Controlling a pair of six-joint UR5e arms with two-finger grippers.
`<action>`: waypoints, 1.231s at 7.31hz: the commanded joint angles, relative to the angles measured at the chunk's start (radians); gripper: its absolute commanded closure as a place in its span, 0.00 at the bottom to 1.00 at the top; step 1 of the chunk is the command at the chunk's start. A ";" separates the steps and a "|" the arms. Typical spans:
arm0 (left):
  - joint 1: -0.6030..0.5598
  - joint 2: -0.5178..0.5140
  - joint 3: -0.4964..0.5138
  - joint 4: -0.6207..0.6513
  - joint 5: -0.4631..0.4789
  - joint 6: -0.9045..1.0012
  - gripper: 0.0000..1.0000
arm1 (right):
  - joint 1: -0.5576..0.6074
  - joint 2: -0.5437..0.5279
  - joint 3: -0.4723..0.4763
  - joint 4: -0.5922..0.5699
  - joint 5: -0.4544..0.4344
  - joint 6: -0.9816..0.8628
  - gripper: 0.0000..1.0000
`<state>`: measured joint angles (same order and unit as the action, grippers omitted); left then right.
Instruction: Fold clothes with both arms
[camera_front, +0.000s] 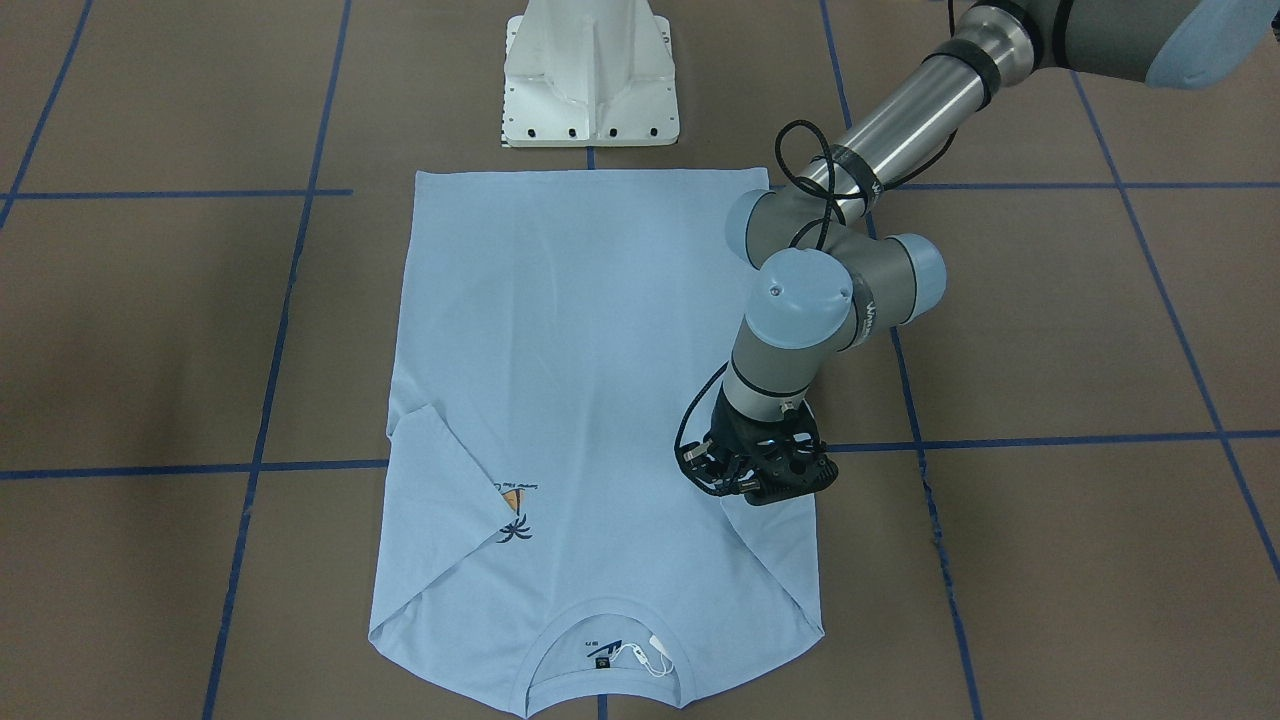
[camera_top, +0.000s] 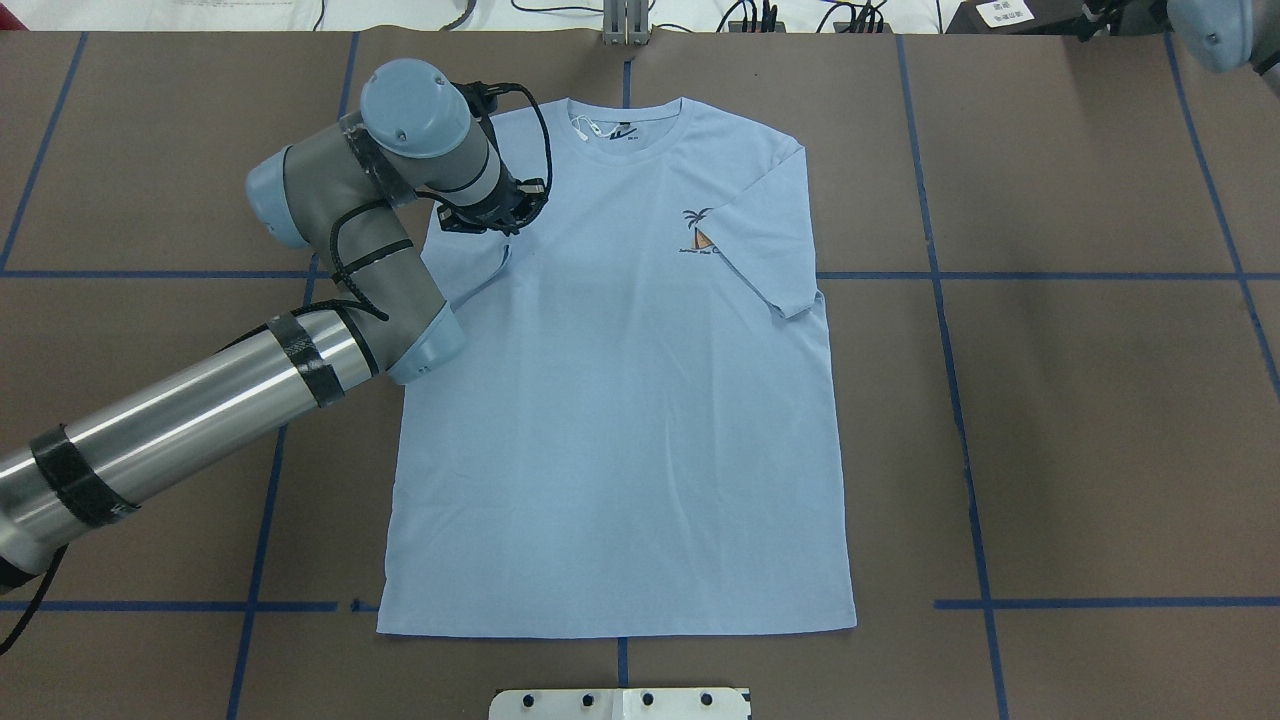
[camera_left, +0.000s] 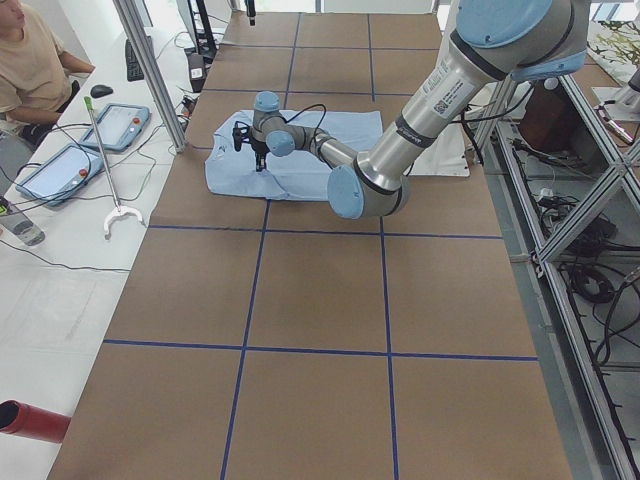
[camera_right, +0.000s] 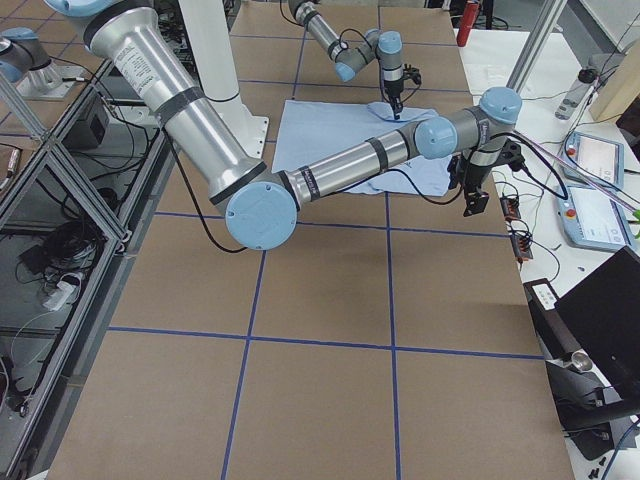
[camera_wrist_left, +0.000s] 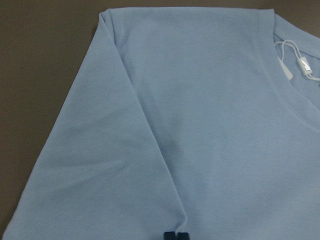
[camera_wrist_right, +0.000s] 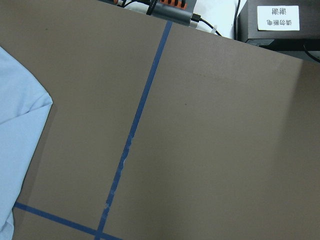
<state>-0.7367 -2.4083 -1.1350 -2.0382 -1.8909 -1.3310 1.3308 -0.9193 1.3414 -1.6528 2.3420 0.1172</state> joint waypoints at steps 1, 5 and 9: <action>-0.003 0.021 -0.055 -0.004 -0.008 0.091 0.00 | -0.042 -0.006 0.057 0.004 -0.003 0.124 0.00; -0.003 0.274 -0.430 0.003 -0.080 0.159 0.00 | -0.345 -0.189 0.478 0.005 -0.187 0.647 0.00; 0.055 0.509 -0.743 -0.011 -0.117 0.144 0.00 | -0.681 -0.508 0.709 0.463 -0.403 1.211 0.00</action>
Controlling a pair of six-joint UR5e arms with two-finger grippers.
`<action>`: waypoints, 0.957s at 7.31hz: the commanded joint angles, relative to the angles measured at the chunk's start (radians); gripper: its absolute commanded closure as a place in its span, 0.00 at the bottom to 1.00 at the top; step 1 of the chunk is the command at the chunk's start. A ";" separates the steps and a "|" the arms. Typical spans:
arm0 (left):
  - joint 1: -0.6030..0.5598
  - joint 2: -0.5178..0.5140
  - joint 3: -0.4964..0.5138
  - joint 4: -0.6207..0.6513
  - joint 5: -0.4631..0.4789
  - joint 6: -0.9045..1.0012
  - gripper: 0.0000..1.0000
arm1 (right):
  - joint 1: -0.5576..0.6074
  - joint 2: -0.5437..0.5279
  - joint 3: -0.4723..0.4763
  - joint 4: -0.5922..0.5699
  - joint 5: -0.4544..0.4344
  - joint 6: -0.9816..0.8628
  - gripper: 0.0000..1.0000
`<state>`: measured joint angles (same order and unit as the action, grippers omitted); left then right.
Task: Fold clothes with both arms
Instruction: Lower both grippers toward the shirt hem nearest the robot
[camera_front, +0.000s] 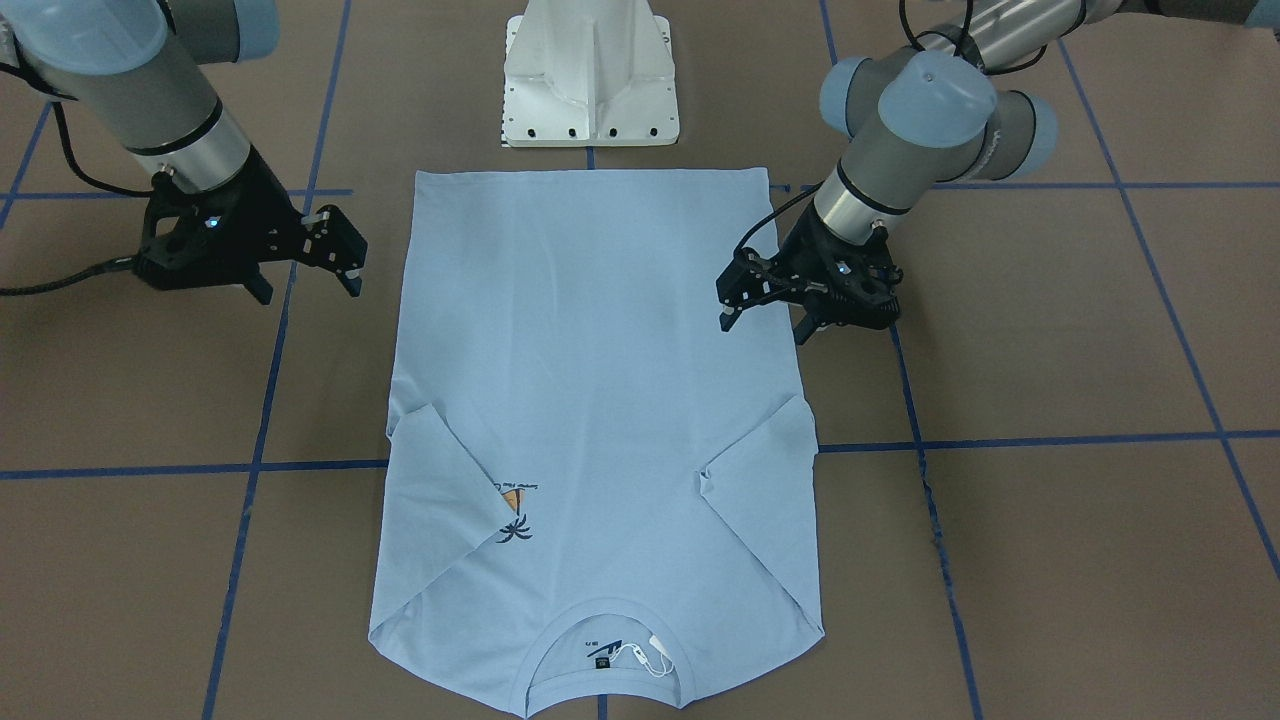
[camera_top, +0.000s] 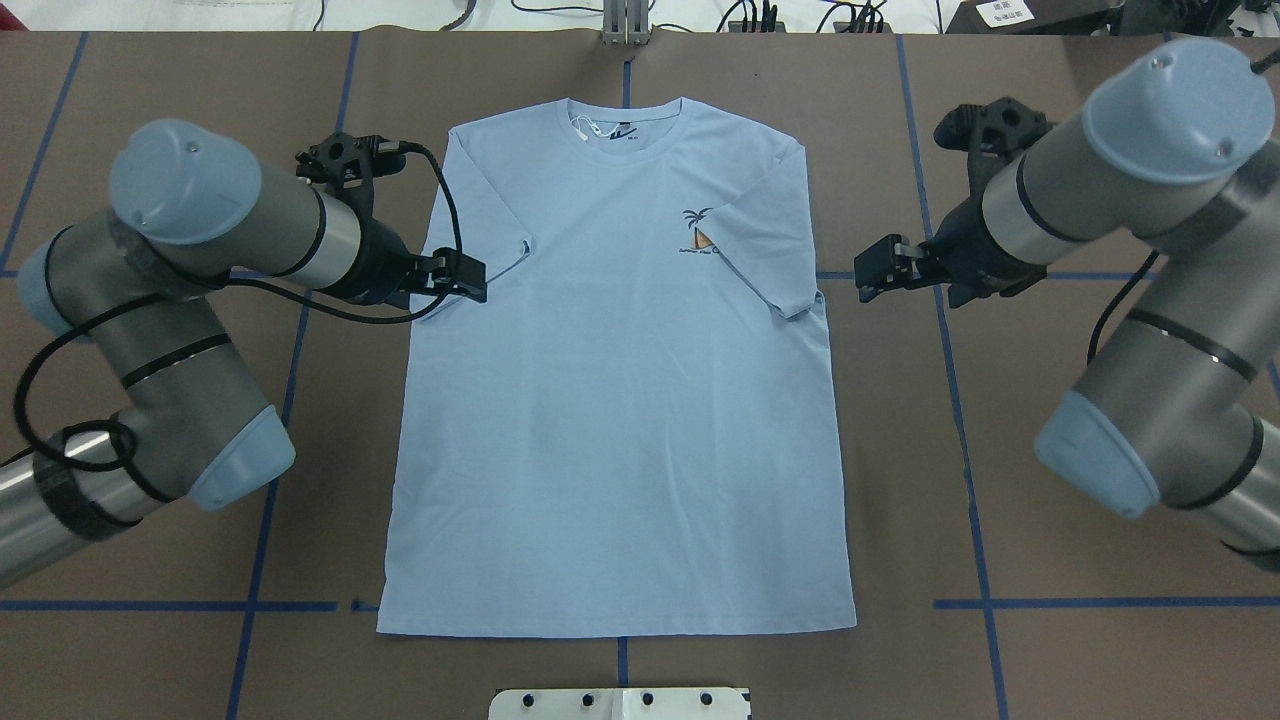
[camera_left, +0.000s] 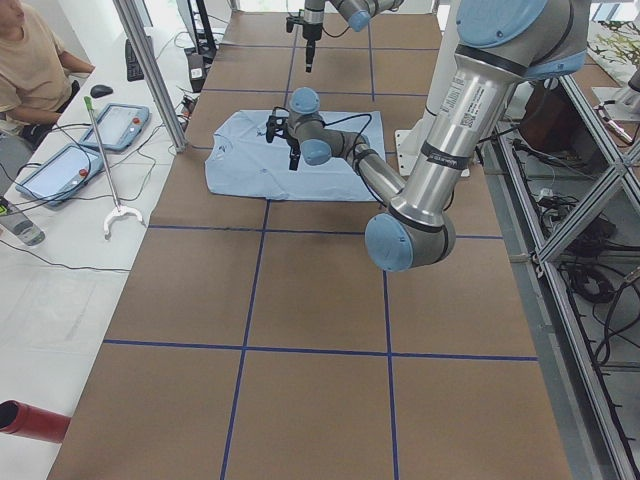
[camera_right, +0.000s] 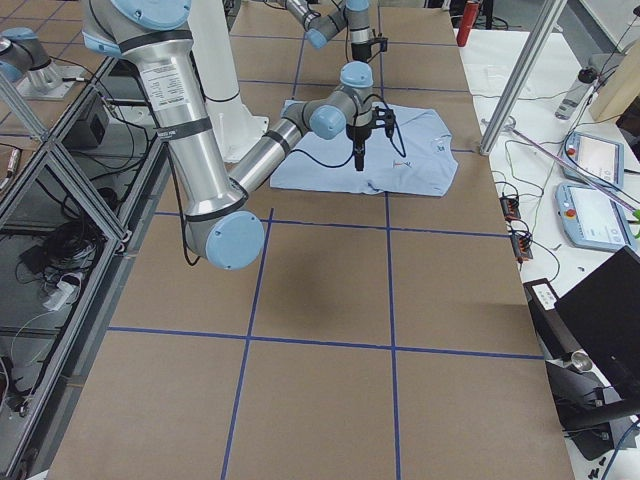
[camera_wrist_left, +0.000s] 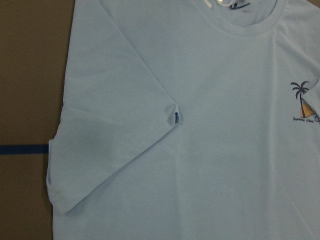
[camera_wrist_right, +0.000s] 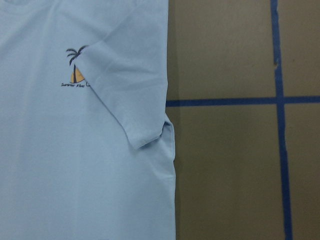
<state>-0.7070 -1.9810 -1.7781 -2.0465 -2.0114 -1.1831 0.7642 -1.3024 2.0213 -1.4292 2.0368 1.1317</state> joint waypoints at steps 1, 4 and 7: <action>0.043 0.162 -0.183 -0.004 0.006 -0.025 0.00 | -0.231 -0.194 0.087 0.272 -0.221 0.282 0.00; 0.283 0.274 -0.317 -0.012 0.208 -0.296 0.01 | -0.506 -0.343 0.250 0.271 -0.436 0.598 0.01; 0.496 0.341 -0.316 -0.015 0.474 -0.467 0.19 | -0.641 -0.394 0.257 0.270 -0.604 0.726 0.00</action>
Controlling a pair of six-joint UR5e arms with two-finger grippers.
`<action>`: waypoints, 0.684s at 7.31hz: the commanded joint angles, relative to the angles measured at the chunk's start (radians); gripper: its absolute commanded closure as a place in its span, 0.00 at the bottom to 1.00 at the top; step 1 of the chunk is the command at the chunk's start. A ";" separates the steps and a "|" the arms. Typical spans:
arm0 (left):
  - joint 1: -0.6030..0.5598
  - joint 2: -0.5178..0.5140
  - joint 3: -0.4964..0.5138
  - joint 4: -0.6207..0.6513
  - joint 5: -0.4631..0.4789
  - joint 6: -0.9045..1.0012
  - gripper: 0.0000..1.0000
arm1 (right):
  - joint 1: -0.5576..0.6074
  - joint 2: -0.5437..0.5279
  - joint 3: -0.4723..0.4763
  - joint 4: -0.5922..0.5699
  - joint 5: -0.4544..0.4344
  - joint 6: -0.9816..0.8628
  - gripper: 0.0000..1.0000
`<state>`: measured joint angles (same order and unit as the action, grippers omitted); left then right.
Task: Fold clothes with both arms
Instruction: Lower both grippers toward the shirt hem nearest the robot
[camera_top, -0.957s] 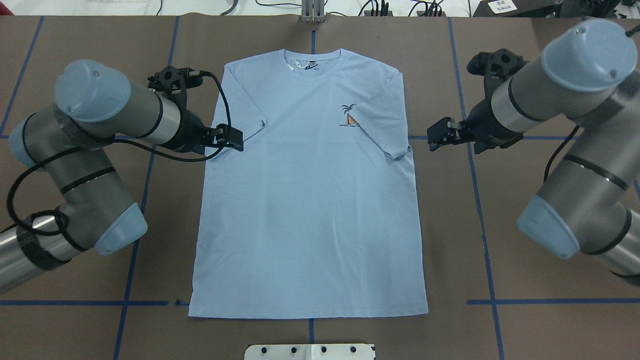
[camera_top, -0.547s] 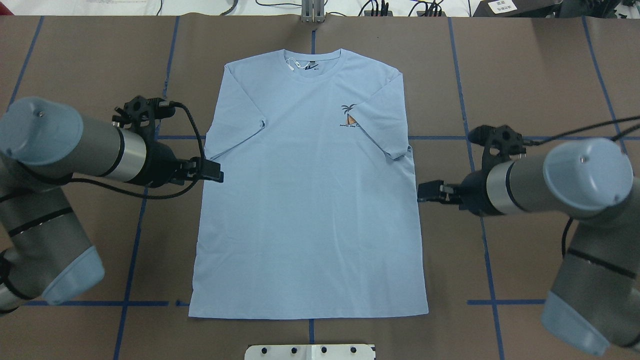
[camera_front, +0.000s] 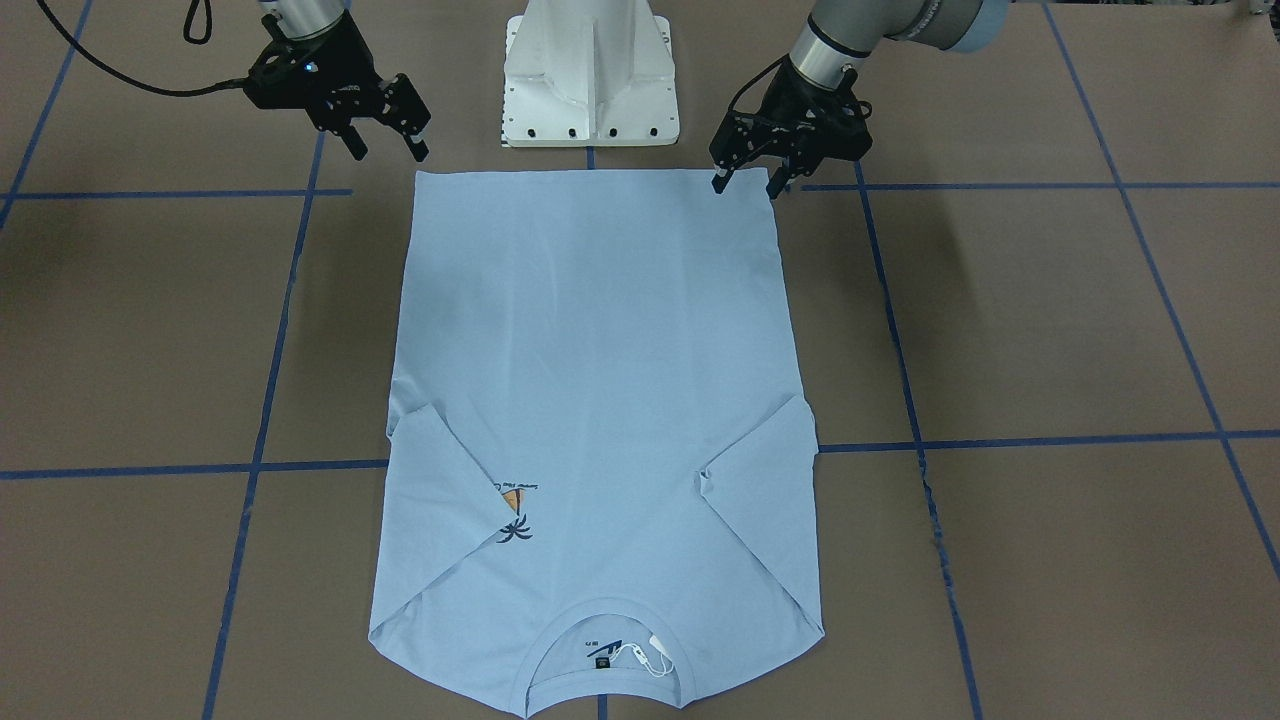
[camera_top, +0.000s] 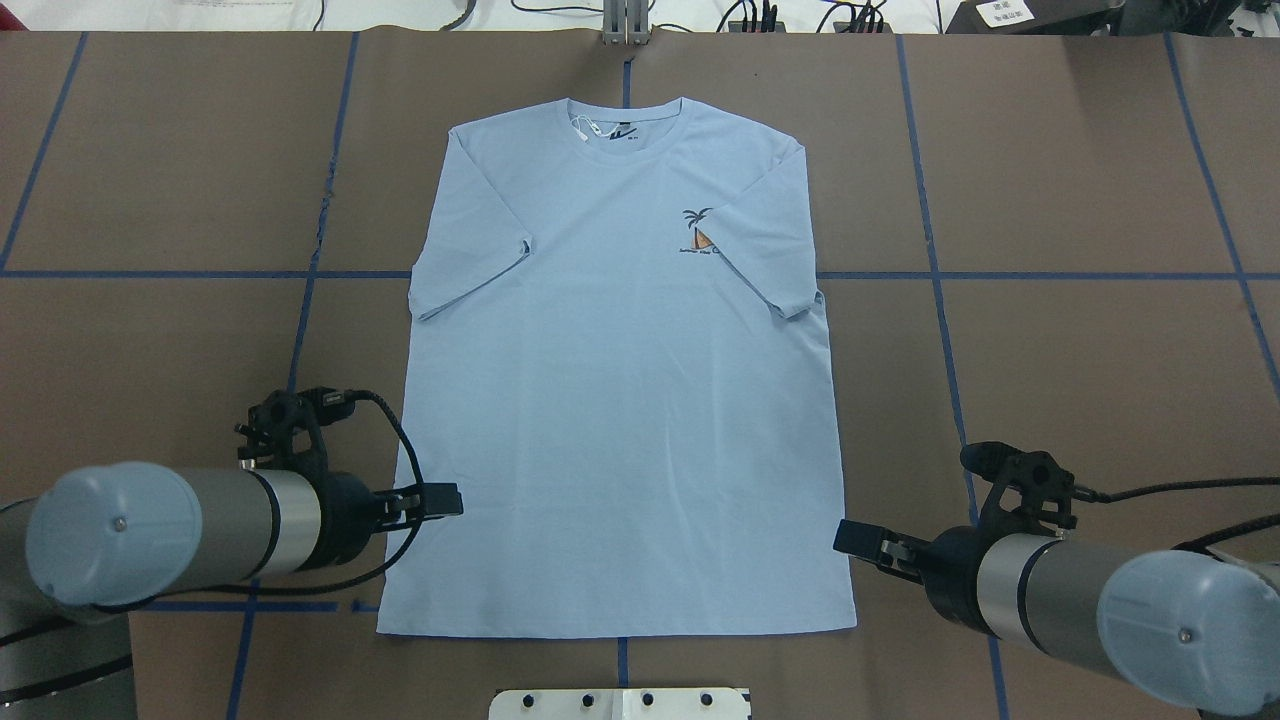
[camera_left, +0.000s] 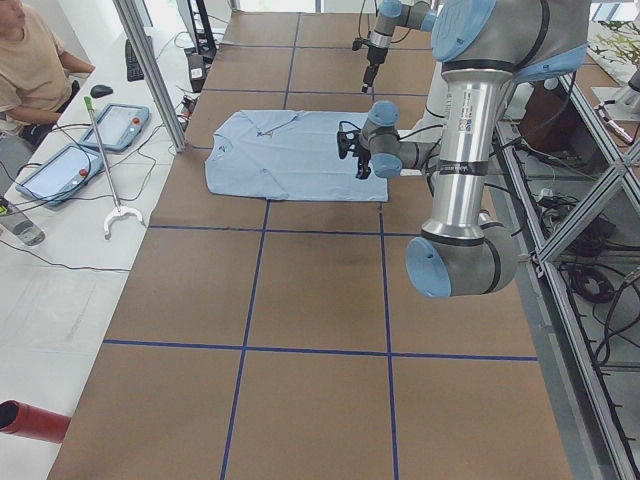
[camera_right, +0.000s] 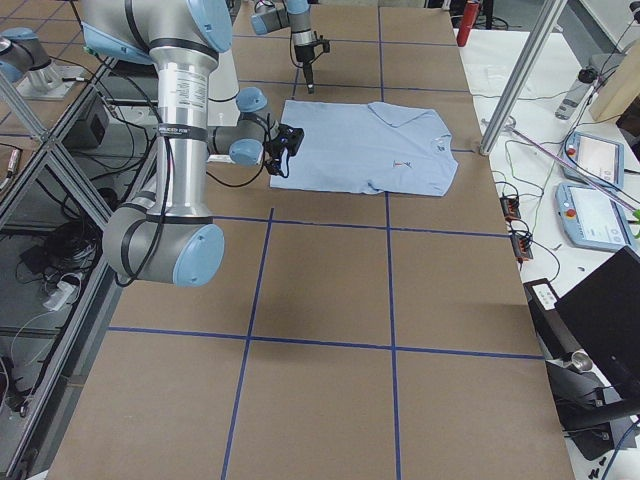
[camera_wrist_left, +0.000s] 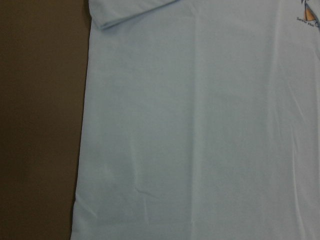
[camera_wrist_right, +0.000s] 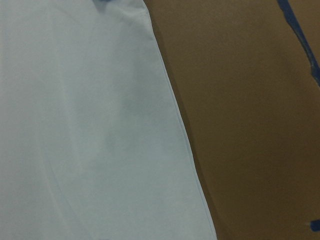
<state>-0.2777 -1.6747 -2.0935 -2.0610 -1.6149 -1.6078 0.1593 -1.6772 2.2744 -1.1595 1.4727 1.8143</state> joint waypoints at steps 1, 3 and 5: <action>0.112 0.059 0.003 0.001 0.136 -0.050 0.19 | -0.040 -0.019 0.005 0.000 -0.046 0.043 0.00; 0.141 0.085 0.004 0.002 0.139 -0.058 0.24 | -0.043 -0.019 0.004 0.000 -0.048 0.043 0.00; 0.173 0.090 0.010 0.008 0.141 -0.060 0.25 | -0.043 -0.019 0.004 0.000 -0.048 0.043 0.00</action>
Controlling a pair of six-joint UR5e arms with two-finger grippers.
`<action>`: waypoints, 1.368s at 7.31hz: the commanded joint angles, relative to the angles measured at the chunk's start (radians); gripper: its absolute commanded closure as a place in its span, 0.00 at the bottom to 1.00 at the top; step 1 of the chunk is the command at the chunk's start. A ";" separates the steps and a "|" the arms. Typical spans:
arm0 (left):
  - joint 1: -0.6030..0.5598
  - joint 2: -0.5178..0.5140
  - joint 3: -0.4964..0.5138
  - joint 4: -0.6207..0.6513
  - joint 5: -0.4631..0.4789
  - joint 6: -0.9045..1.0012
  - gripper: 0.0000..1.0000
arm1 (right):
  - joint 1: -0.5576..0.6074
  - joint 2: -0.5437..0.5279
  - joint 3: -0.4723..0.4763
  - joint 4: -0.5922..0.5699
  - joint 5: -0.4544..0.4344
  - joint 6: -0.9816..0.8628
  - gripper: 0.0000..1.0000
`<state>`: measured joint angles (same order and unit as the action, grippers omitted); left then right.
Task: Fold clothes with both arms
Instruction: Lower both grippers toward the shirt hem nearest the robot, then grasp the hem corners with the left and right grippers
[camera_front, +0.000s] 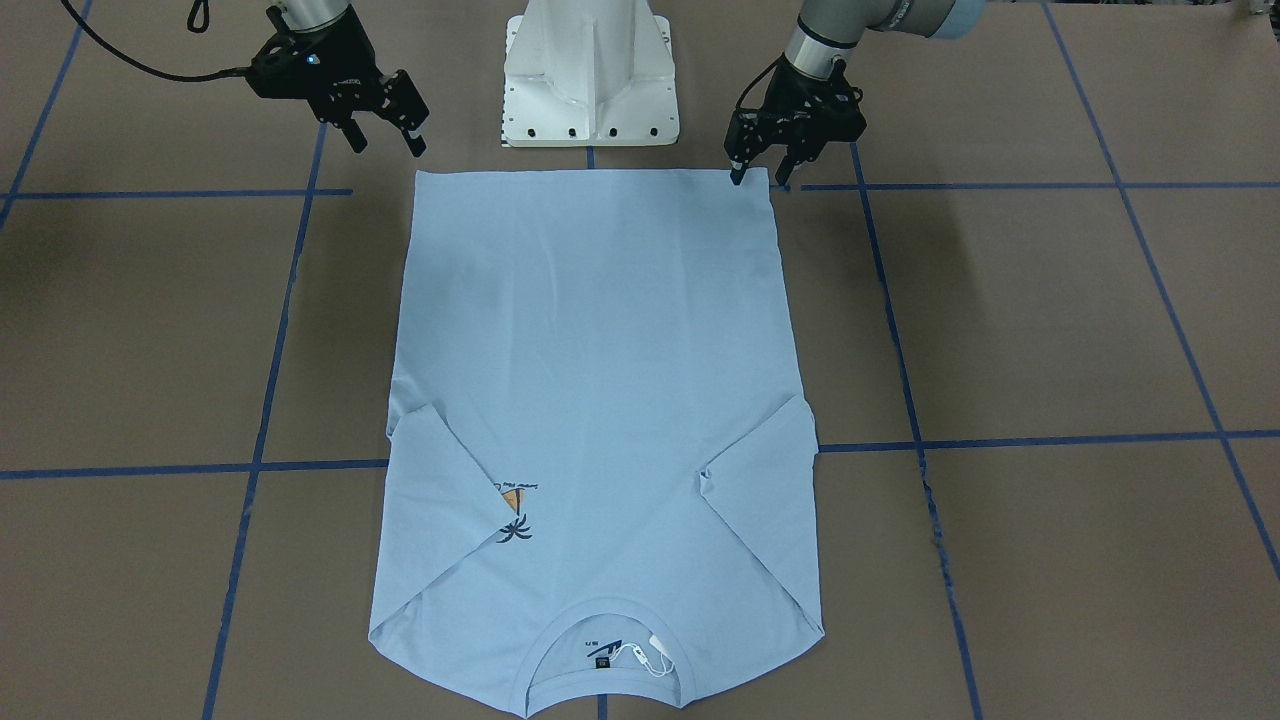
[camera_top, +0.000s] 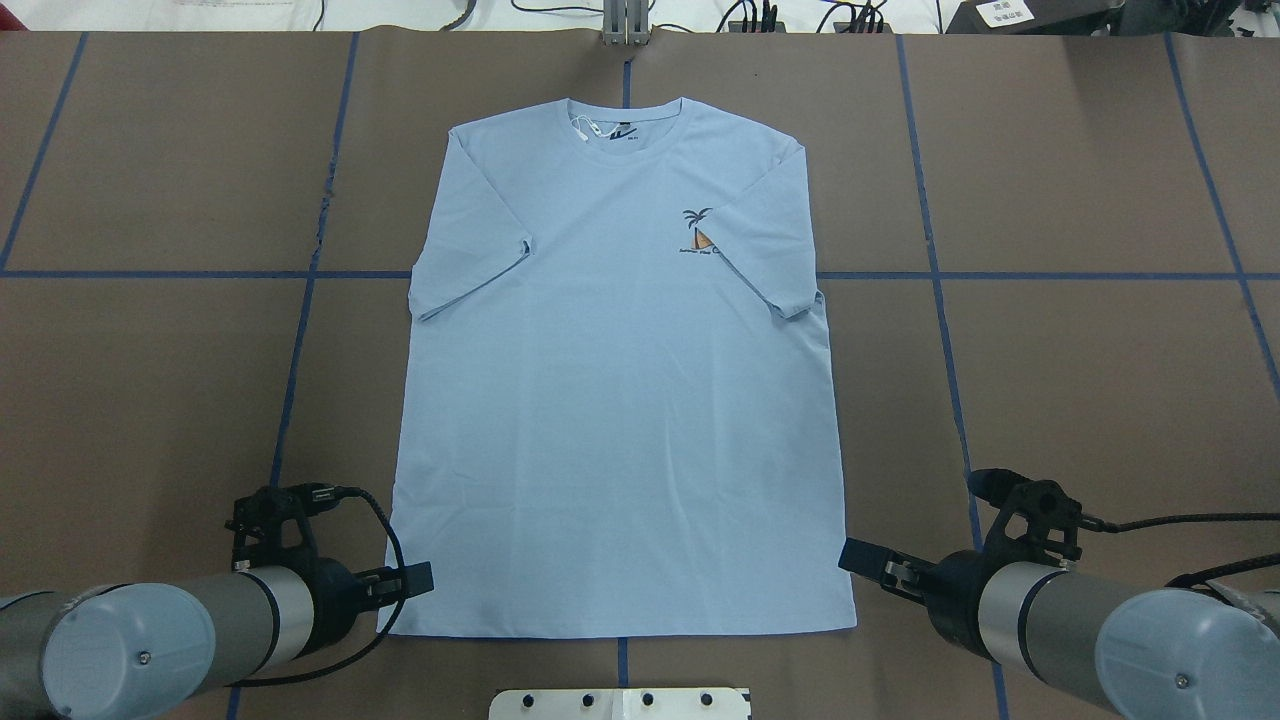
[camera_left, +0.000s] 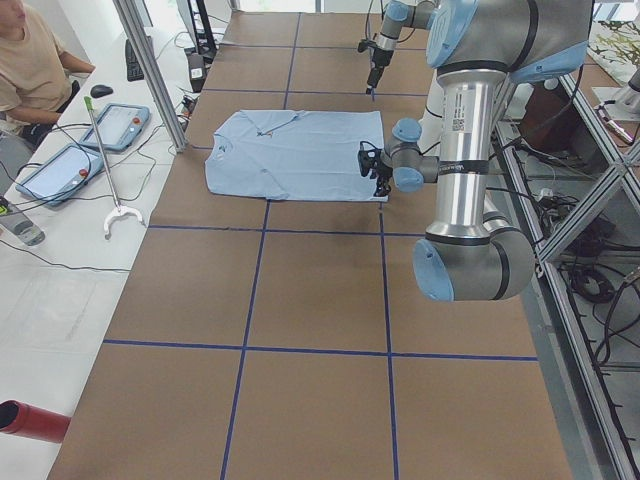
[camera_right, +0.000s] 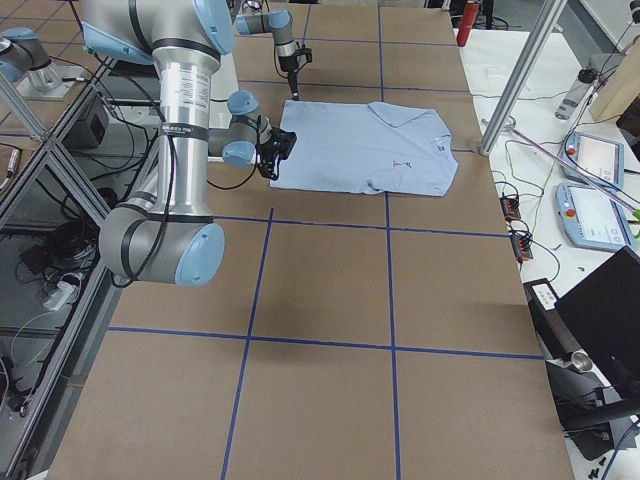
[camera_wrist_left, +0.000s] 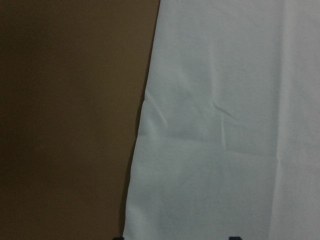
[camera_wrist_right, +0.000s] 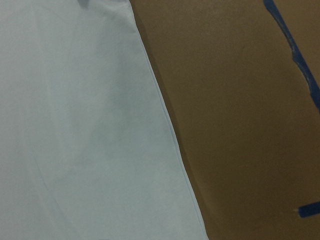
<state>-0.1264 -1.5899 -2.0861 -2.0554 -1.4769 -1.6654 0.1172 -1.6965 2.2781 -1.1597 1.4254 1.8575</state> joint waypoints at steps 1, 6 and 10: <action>0.033 0.007 0.008 0.004 0.024 -0.004 0.25 | -0.001 0.001 0.001 0.000 0.000 0.000 0.00; 0.044 0.004 0.041 0.005 0.026 -0.004 0.37 | -0.001 0.003 0.001 0.002 -0.002 0.000 0.00; 0.054 0.001 0.041 0.005 0.024 -0.002 0.51 | -0.001 0.003 0.001 0.002 0.000 0.000 0.00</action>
<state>-0.0741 -1.5877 -2.0440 -2.0510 -1.4515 -1.6675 0.1166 -1.6935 2.2795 -1.1582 1.4247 1.8577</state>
